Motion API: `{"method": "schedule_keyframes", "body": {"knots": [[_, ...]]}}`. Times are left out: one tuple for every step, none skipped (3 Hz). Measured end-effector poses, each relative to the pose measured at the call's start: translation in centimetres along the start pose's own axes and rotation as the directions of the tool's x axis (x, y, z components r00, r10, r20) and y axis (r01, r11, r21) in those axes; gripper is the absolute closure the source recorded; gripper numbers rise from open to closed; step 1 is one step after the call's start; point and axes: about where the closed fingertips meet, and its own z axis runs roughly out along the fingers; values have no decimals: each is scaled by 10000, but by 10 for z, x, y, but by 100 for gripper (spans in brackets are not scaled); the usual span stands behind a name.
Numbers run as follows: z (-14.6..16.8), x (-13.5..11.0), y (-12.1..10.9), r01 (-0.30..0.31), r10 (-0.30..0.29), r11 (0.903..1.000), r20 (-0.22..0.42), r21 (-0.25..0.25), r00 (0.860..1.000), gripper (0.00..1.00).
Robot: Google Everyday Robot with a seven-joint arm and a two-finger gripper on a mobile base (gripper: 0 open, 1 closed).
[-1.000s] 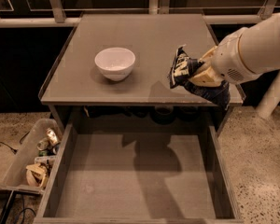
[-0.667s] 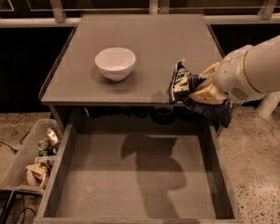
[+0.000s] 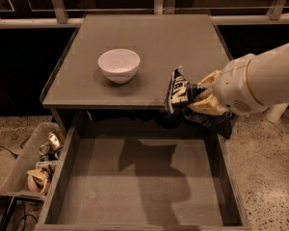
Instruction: Place blue chip bag into top drawer
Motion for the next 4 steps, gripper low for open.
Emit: {"method": "schedule_keyframes", "body": {"knots": [[8,0,51,316,-295,9987,533,-388,9981,100],[29,12,92,148,-101,9981,784,-596,9969,100],[64,27,113,40,-11,9993,761,-383,9971,100],[105,40,110,-32,35,10000,786,-43,9969,100]]}}
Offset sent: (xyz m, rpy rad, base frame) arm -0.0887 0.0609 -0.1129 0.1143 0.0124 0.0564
